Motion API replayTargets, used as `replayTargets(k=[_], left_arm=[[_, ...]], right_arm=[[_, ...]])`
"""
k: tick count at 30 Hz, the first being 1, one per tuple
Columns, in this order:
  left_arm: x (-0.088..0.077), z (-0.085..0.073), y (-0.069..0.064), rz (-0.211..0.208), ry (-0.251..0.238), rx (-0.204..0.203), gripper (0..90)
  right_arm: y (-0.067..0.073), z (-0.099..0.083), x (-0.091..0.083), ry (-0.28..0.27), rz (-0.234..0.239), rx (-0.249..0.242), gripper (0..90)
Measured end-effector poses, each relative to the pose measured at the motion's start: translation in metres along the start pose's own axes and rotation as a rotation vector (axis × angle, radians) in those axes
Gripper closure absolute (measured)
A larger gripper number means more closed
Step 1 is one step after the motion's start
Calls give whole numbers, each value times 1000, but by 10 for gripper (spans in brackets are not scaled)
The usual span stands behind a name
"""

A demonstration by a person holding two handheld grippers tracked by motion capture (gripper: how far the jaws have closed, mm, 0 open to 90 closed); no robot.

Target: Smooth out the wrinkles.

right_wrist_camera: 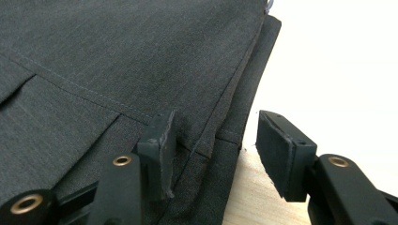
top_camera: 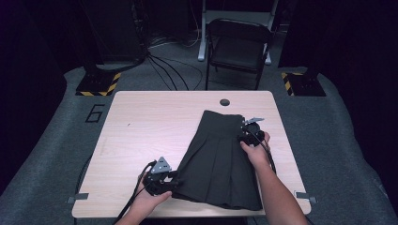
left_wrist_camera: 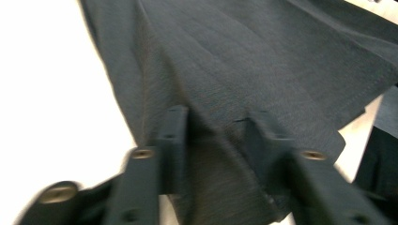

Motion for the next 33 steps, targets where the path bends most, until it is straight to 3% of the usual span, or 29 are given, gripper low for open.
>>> replayTargets(k=[4,8,10,15,22,26,31,33], left_arm=[[2,4,-5,4,-17,31,867],[4,10,-18,11,-30,107,885],[7,9,-24,3,-9,156,885],[19,0,-31,-11,50,210,885],[31,-15,-32,-29,87,199,884],[32,-18,-36,-49,95,192,885],[27,-23,-42,-46,98,207,886],[25,-24,-41,-35,97,199,886]], right_arm=[[-2,-1,0,5,23,29,463],[-2,-2,0,8,36,39,466],[-3,-2,0,8,42,41,469],[-1,-3,1,0,91,73,554],[3,-4,0,-7,141,60,717],[4,-3,-1,-4,145,52,769],[4,-6,-3,-13,200,120,786],[6,-5,-4,-14,199,111,788]])
Point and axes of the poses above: each handheld gripper's, and its own axes: x roughly forward along the jaws, z roughly out of its top, y roughly to its left, the point moved 9 cm from there along x, roughly forward along the jaws, and after that the axes turned 10 degrees about z, right-handed, at the moved point
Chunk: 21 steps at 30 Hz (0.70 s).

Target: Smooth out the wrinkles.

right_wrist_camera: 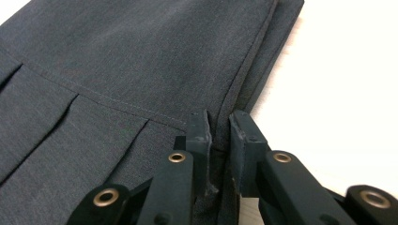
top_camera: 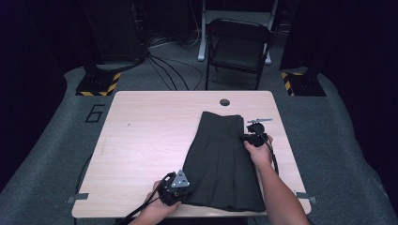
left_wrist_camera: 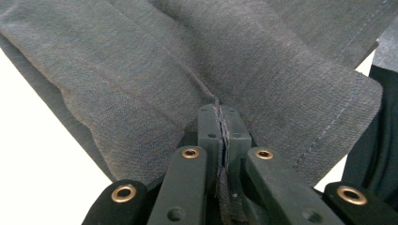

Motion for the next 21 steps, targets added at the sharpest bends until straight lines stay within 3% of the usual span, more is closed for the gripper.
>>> replayTargets(k=[3,7,10,11,13,15,21], left_arm=[[-4,-2,3,11,-1,-9,887],[-15,-3,8,21,-6,-12,888],[-22,-3,10,2,-24,-47,887],[-24,-3,11,-5,-34,-64,885],[-29,-2,14,-24,-49,-103,830],[-34,1,17,-34,-71,-131,717],[-45,13,30,-12,-115,-152,608]], right_arm=[[4,2,0,-3,-7,-28,792],[8,7,-4,-29,18,-43,796],[13,10,-7,-42,51,-35,798],[14,12,-8,-47,64,-56,798],[19,12,-9,-50,81,-52,799],[23,13,-10,-55,95,-66,800],[33,13,-9,-43,108,-87,800]])
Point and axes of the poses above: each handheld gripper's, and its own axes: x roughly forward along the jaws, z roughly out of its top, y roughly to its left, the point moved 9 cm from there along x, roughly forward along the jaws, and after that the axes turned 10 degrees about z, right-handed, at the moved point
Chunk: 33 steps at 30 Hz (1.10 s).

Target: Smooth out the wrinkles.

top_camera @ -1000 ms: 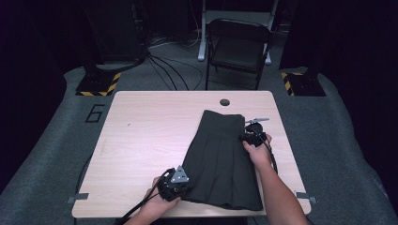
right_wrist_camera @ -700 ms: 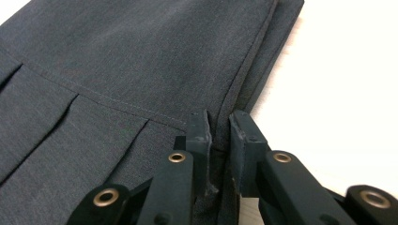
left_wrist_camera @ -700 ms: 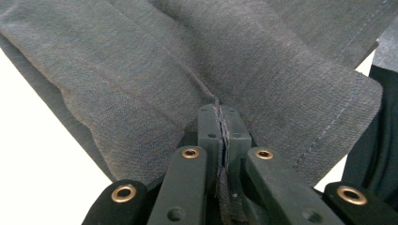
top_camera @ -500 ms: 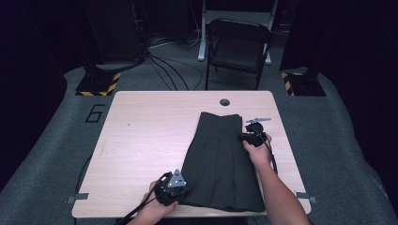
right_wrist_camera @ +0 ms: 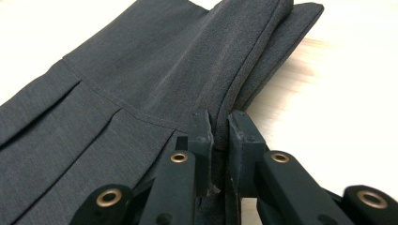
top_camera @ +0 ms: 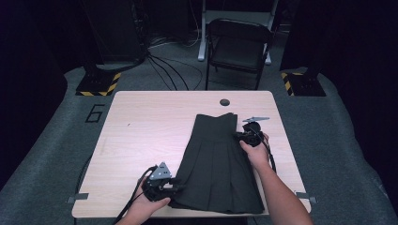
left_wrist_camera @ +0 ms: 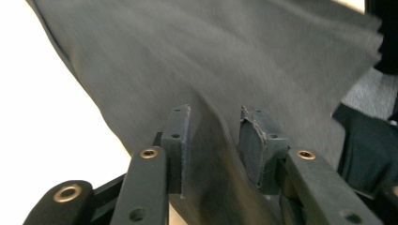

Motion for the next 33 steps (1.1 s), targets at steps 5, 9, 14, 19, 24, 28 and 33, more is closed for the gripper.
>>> replayTargets(k=[5,9,14,19,24,28,33], left_arm=[[-3,16,16,31,-50,-40,539],[16,18,42,101,-21,-60,538],[44,15,54,111,12,-148,499],[65,10,53,124,45,-145,478],[75,6,55,153,67,-148,436],[81,2,52,152,84,-129,434],[84,1,50,158,63,-116,464]], right_arm=[[-5,-3,3,32,-42,-21,797],[-7,-7,6,46,-58,3,792],[-8,-8,9,55,-73,4,783],[-10,-9,9,58,-77,-1,781],[-9,-10,10,58,-79,6,777],[-10,-10,10,59,-81,10,771],[-12,-12,11,64,-86,-1,744]])
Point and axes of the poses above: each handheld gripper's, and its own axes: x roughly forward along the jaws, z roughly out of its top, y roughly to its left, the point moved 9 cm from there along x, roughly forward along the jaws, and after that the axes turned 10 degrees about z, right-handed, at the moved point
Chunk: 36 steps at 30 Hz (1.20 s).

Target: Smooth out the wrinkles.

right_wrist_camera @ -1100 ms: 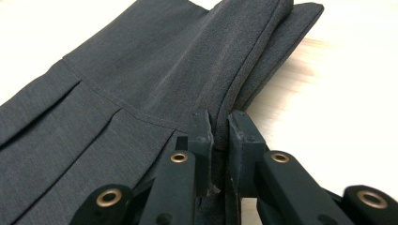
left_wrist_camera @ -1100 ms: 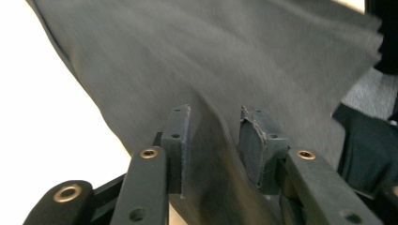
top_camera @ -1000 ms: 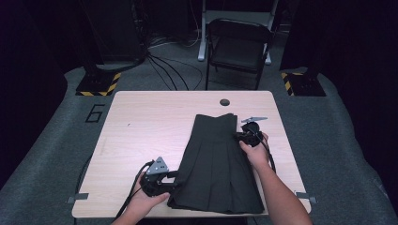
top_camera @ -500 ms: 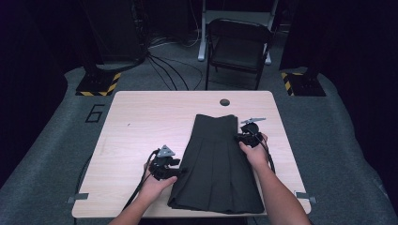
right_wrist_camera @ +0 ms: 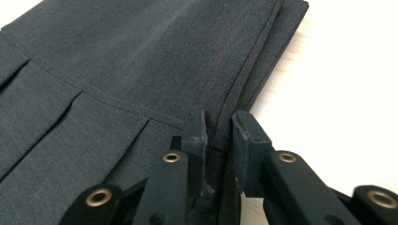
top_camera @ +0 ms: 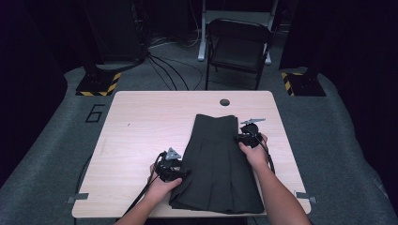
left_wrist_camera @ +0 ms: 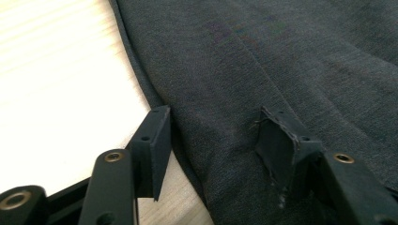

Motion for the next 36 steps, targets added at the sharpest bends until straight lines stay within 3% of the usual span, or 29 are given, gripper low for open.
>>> replayTargets(k=[2,6,9,17,18,20,21,26,30,35,36], left_arm=[[0,0,-1,-1,-4,12,513],[0,0,-3,-24,-4,-6,614],[0,0,-4,-27,-5,-11,674],[1,3,-6,3,-30,-7,799],[1,3,-6,4,-30,-6,808],[0,3,-5,7,-34,9,824],[-2,4,-4,13,-35,15,829],[-14,7,0,-1,-56,12,839],[-32,12,4,-12,-89,-1,840],[-52,9,8,-5,-94,21,840],[-63,4,12,2,-95,27,841]], right_arm=[[0,-1,1,5,-2,15,718],[-3,-4,3,22,-8,38,628],[-4,-5,4,14,-11,43,610],[-2,-6,4,-13,36,83,749],[-3,-6,4,-11,29,49,764],[0,-4,3,-13,25,62,777],[-1,-3,2,-14,24,36,780],[8,6,-7,-52,49,8,787],[23,17,-16,-77,87,-26,788],[48,26,-18,-83,130,-66,788],[56,28,-17,-81,138,-93,788]])
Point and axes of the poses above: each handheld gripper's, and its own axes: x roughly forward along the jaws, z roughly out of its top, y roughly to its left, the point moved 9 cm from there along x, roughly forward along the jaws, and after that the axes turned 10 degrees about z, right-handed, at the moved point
